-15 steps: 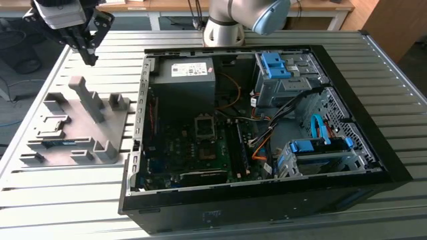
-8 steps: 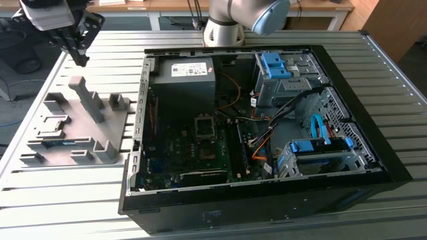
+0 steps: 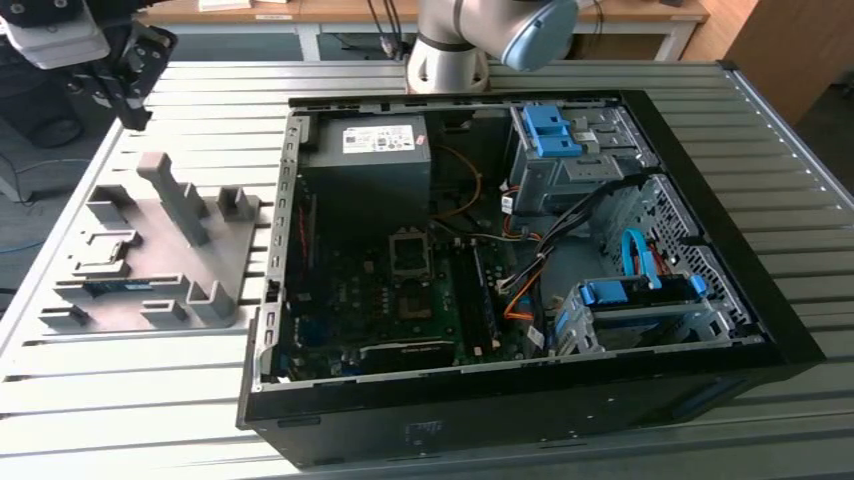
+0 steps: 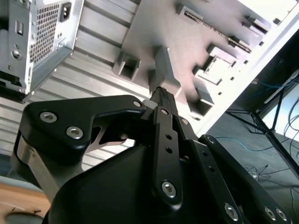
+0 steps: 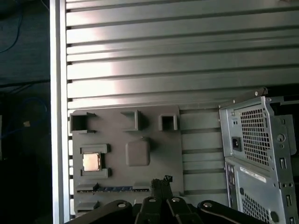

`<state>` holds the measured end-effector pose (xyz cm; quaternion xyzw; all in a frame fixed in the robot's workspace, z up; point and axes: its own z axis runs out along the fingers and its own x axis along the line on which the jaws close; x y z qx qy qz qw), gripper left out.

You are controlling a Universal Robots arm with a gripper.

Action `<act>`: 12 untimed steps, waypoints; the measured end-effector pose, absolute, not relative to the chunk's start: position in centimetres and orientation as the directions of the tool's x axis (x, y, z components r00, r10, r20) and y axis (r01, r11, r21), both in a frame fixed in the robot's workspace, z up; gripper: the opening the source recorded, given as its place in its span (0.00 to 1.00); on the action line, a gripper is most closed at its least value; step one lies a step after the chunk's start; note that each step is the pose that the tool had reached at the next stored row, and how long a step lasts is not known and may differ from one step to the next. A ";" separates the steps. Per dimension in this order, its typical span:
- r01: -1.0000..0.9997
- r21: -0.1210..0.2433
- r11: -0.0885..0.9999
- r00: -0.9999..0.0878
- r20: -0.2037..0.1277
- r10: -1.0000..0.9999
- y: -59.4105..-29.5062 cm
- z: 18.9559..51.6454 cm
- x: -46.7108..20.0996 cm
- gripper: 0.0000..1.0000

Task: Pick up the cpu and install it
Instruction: 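Reach for the cpu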

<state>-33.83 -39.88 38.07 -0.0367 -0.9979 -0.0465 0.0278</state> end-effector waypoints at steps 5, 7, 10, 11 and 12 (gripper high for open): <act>0.044 0.109 0.993 -0.998 0.060 0.038 -39.9 37.8 -34.3 0.10; 0.020 0.109 0.994 -0.998 0.060 0.014 -39.9 37.7 -34.4 0.10; 0.001 0.107 0.994 -0.998 0.060 -0.005 -39.9 37.7 -34.6 0.10; -0.001 0.106 0.994 -0.998 0.060 -0.007 -39.9 37.7 -34.8 0.10; -0.002 0.105 0.994 -0.998 0.060 -0.008 -39.9 37.6 -34.9 0.10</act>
